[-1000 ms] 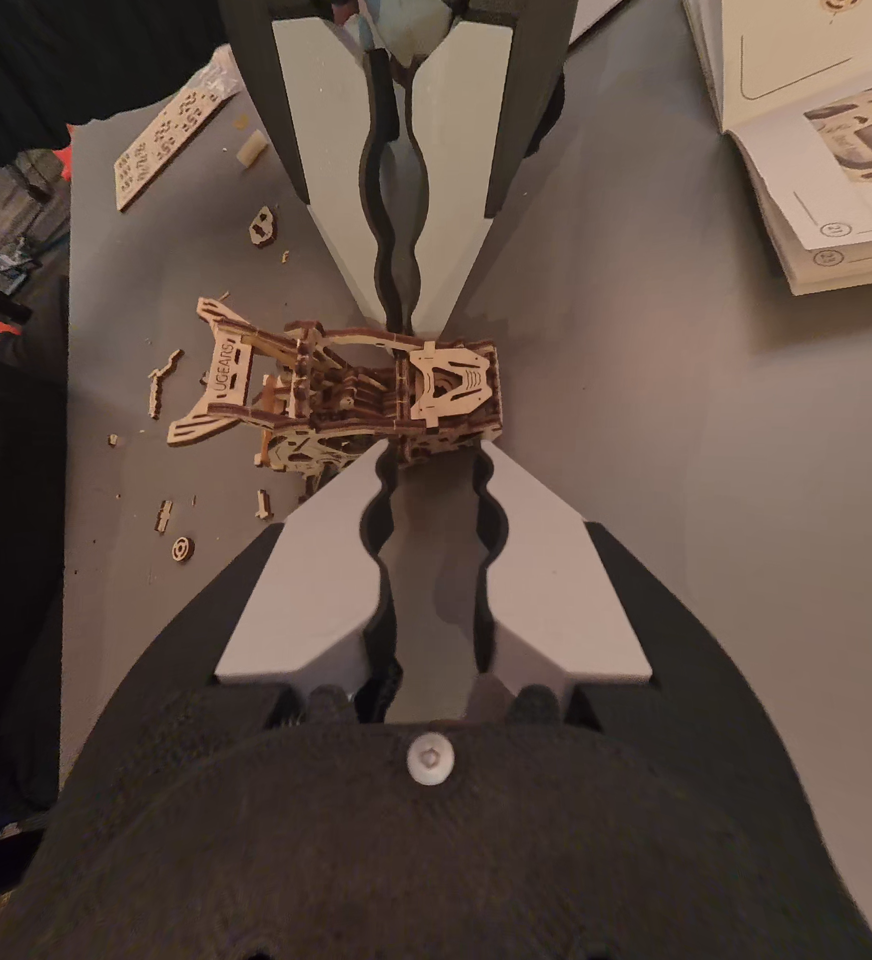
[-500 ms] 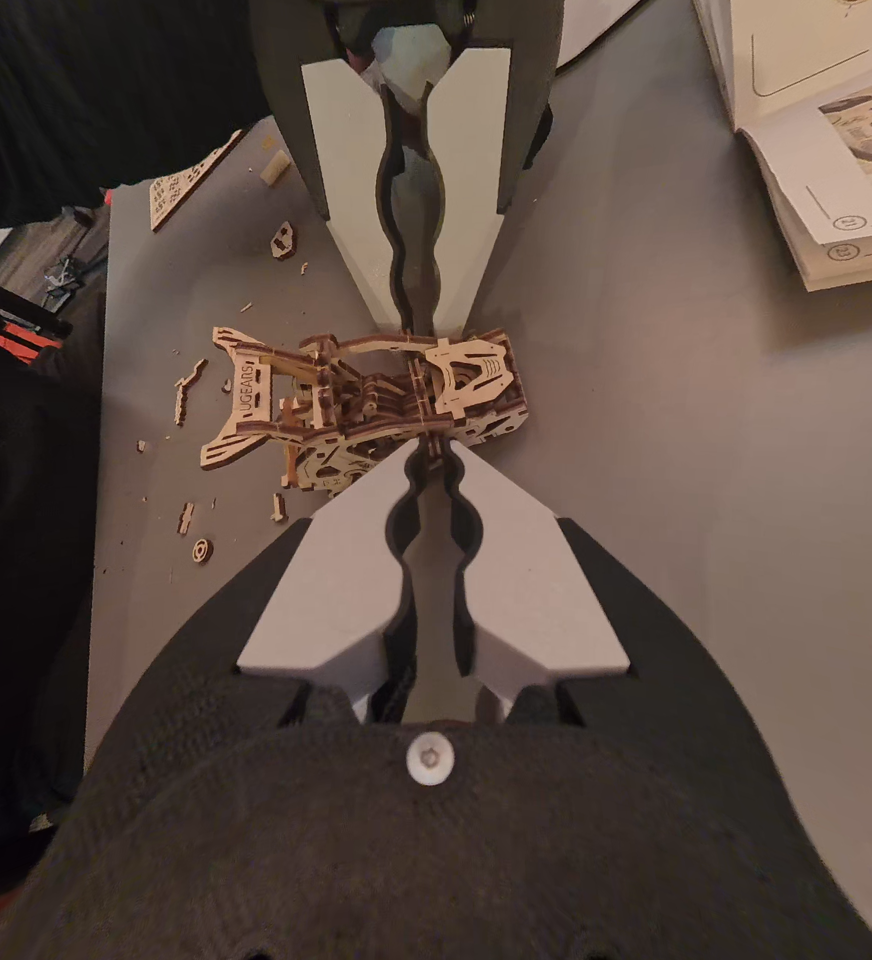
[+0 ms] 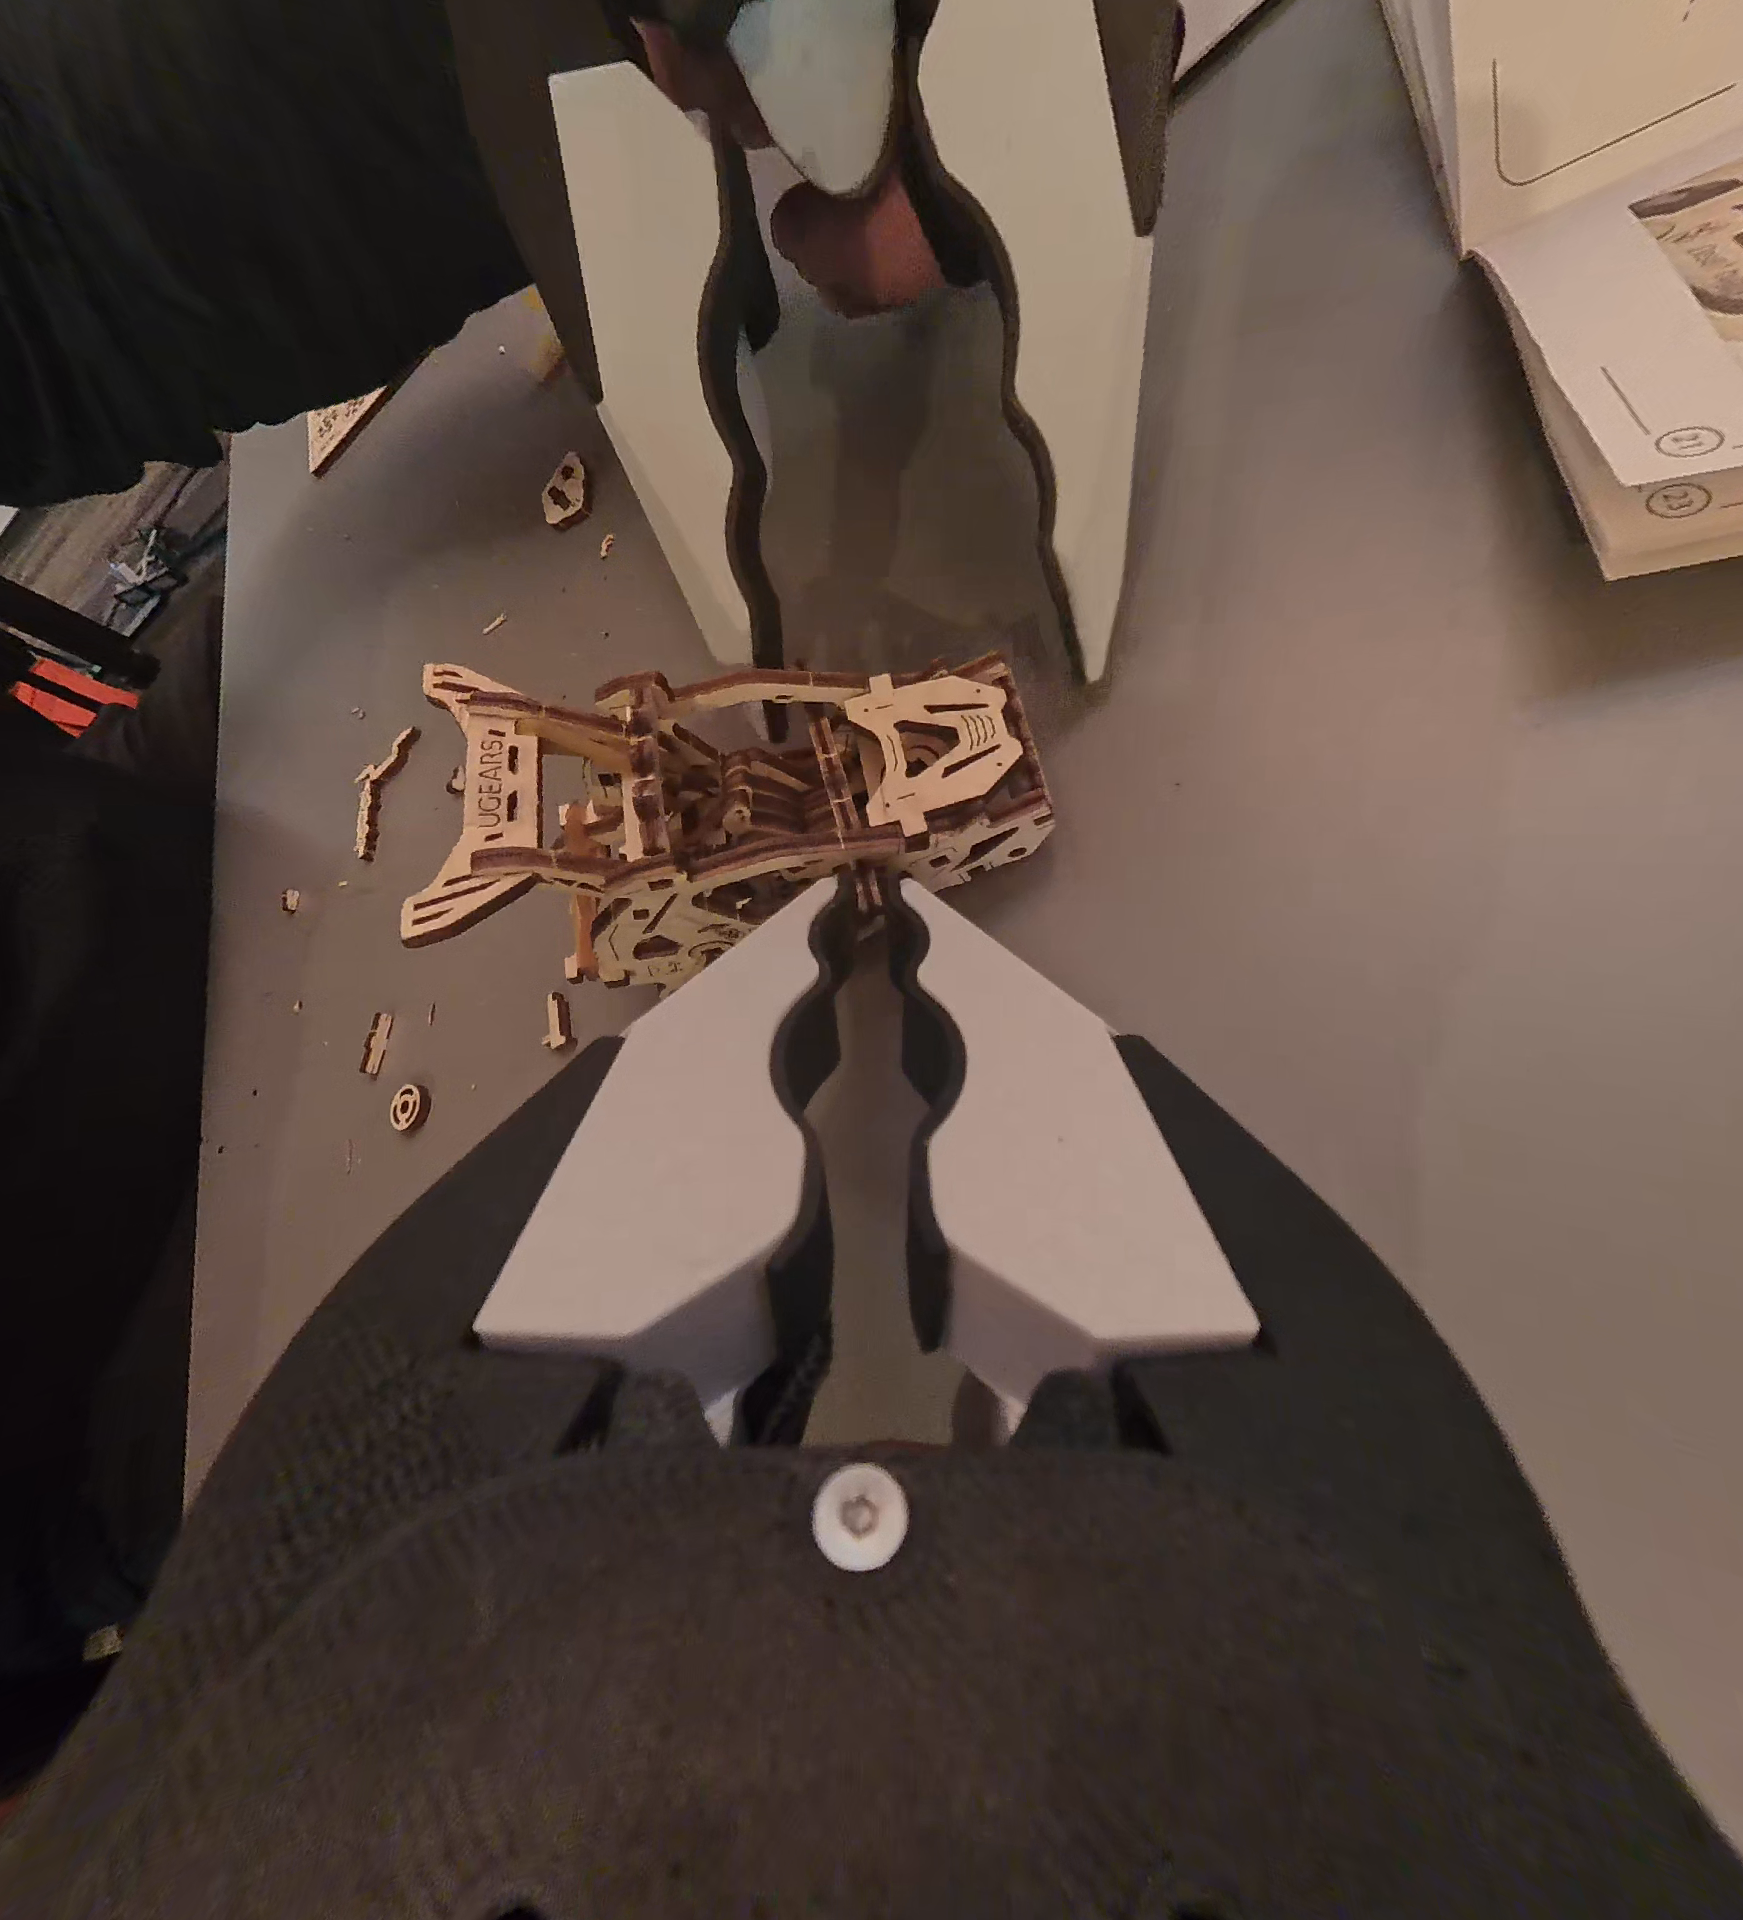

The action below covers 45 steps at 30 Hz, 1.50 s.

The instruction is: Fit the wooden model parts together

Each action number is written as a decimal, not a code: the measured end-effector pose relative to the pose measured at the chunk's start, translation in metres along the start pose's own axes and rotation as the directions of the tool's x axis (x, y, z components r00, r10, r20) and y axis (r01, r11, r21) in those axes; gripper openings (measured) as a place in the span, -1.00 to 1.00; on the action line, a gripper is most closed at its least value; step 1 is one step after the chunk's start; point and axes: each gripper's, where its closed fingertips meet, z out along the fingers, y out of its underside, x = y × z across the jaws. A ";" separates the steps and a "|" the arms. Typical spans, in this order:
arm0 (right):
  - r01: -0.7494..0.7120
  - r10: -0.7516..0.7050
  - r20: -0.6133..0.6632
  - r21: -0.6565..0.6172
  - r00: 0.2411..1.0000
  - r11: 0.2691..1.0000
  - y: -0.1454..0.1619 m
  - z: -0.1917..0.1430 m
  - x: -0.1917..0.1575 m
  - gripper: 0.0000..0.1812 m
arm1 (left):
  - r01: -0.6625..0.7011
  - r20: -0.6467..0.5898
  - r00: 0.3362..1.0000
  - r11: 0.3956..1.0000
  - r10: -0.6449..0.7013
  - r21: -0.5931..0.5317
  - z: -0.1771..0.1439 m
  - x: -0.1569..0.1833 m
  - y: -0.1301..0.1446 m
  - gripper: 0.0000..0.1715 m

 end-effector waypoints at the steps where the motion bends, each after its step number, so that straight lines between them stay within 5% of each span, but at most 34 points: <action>1: 0.000 0.000 -0.001 0.000 1.000 1.000 0.000 0.000 0.000 -0.97 | 0.010 -0.033 0.999 1.000 -0.010 0.008 0.001 0.003 -0.002 -0.38; 9: -0.008 0.008 0.008 -0.002 1.000 1.000 0.000 0.000 0.000 -0.98 | 0.135 -0.140 0.982 0.990 -0.128 0.038 0.002 0.006 -0.003 -0.47; 18: -0.010 0.010 0.012 -0.004 1.000 1.000 0.000 0.001 0.000 -0.98 | 0.218 -0.074 0.975 0.972 -0.211 0.090 -0.005 0.001 0.003 -0.53; 36: -0.010 0.010 0.007 -0.001 1.000 1.000 -0.001 0.000 0.001 -0.98 | 0.207 -0.163 0.967 0.978 -0.197 0.042 -0.001 -0.001 0.000 -0.58; 45: 0.096 -0.097 -0.163 -0.013 0.982 0.995 0.002 -0.011 0.021 -0.61 | 0.221 -0.155 0.965 0.974 -0.211 0.052 -0.002 -0.006 -0.001 -0.60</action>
